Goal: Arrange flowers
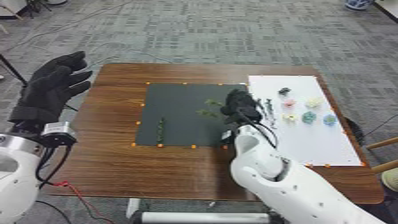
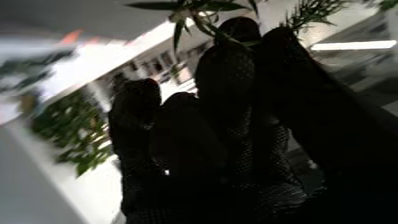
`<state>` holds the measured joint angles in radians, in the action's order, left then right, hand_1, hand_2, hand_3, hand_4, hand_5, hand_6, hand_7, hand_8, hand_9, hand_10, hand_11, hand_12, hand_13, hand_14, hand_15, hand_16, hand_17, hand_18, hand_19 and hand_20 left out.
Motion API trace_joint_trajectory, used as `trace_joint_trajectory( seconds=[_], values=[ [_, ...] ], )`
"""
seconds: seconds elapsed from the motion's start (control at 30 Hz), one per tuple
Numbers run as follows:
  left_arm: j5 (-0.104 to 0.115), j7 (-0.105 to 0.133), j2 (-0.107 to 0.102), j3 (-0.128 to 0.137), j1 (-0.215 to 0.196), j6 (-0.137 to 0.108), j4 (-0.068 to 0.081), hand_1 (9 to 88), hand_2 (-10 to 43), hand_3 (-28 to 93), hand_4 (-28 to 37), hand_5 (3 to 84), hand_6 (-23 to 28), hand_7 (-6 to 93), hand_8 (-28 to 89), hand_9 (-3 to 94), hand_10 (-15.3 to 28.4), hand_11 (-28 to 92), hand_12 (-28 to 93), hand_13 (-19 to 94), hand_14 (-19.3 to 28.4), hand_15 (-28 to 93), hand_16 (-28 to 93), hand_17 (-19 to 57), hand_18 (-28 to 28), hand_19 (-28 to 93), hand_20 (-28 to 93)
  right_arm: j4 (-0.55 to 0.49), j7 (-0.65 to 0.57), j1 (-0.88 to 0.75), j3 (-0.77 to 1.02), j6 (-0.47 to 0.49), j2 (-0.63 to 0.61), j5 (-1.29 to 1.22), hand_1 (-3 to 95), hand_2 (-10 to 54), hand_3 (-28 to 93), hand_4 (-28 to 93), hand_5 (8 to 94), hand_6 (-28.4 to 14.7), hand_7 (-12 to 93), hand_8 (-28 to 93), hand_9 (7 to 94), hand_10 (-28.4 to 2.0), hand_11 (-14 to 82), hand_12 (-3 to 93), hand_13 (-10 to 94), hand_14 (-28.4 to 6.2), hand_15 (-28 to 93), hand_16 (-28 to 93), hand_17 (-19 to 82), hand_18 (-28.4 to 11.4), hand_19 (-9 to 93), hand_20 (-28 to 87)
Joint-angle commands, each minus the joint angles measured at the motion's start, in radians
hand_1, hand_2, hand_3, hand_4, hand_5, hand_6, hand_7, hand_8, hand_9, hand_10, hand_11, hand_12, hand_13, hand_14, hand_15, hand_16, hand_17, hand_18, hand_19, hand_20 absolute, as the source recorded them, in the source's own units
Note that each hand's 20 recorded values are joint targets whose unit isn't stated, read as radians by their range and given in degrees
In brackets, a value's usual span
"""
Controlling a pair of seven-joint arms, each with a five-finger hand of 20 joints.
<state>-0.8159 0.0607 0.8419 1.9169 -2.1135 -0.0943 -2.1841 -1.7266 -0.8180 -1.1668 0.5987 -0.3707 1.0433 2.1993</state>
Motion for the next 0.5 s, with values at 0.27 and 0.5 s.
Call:
trace_joint_trajectory(
  seconds=[0.27,0.5],
  values=[
    [0.003,-0.007,-0.007,-0.007,-0.003,0.008,0.001,26.4,-7.5,69,-28.3,23.9,2.4,29.3,-14,16.3,10.6,32,13,10,13.7,48,-8,-9.2,19.5,40,12,0.077,0.020,0.034,-0.115,0.103,0.099,-0.011,46.8,-9.5,85,-16,67.8,-3.7,63,2,87.8,-4.3,38.6,58.6,82,-2.6,76,41,41,-19.6,82,47],
    [0.003,-0.012,-0.012,-0.019,0.010,0.019,0.007,26.4,-7.5,69,-28.3,23.9,2.3,29.4,-13,16.2,10.6,32,13,10,13.7,48,-8,-9.2,19.5,40,12,0.102,0.010,0.019,-0.109,0.077,0.129,-0.009,47.1,-9.5,84,-16,66.7,-3.0,63,3,87.6,-4.2,39.1,57.5,82,-2.5,76,41,41,-19.6,82,46]
  ],
)
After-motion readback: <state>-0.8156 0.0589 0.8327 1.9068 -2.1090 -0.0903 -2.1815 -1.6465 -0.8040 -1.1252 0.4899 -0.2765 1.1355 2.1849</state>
